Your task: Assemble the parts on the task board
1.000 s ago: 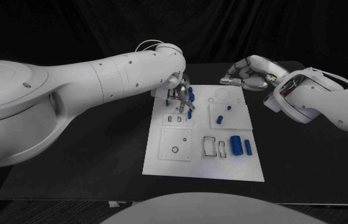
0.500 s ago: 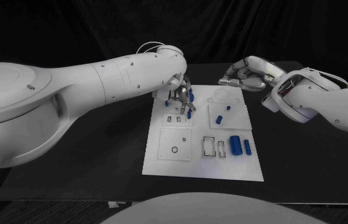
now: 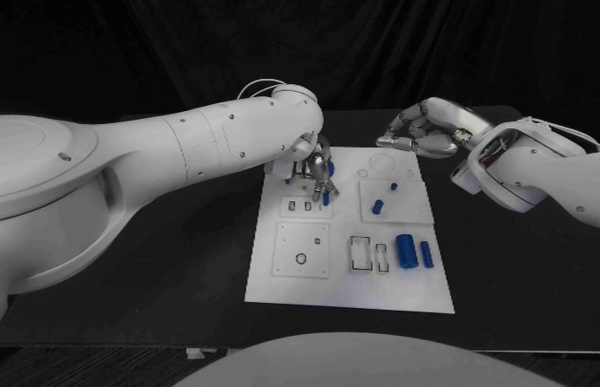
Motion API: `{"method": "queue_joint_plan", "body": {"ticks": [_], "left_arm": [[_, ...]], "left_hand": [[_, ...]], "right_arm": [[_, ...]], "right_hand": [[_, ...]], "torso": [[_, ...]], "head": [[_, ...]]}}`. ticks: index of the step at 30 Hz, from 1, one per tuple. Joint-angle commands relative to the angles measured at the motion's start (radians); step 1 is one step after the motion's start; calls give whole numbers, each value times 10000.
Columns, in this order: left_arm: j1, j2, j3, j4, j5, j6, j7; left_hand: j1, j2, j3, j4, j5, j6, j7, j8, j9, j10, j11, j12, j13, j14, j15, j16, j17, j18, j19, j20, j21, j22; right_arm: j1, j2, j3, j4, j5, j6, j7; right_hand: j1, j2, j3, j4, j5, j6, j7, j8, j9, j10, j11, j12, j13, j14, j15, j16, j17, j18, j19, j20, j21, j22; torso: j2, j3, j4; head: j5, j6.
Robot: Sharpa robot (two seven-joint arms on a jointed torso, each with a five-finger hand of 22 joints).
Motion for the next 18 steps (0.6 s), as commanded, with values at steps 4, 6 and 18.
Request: {"method": "queue_joint_plan", "body": {"ticks": [4,6,18], "left_arm": [[-68,48,10,-34,83,-28,224],[-78,53,10,-40,83,-41,237],[-107,70,10,-48,83,-107,282]], "left_hand": [[217,-10,119,-111,88,190,-16,-25,79,1043,-108,34,2630,1058,-71,26,2633,-137,1051,-76,68,2634],[246,-15,157,-154,125,211,-28,-33,107,1043,-122,34,2630,1058,-84,26,2633,-137,1051,-87,68,2634],[463,-81,451,-472,507,304,-108,-99,305,1043,-200,34,2630,1058,-160,26,2633,-137,1051,-165,68,2634]], "right_arm": [[-35,7,6,-17,-1,64,-163],[-41,8,6,-24,-1,67,-169],[-82,34,6,-68,-1,71,-190]], "right_hand": [[-21,90,-66,-16,23,-82,-4,59,9,1079,68,26,2635,1056,48,25,2635,-159,1060,87,28,2634],[-22,96,-72,-17,21,-73,-4,69,12,1079,70,26,2635,1056,50,25,2635,-159,1060,89,28,2634],[-22,104,-79,-19,19,-61,-3,82,16,1079,74,26,2635,1056,53,25,2635,-159,1060,91,28,2634]], "torso": [[2,-1,5],[0,0,2],[-1,-2,7]], "head": [[-26,1],[-27,1],[-63,1]]}}
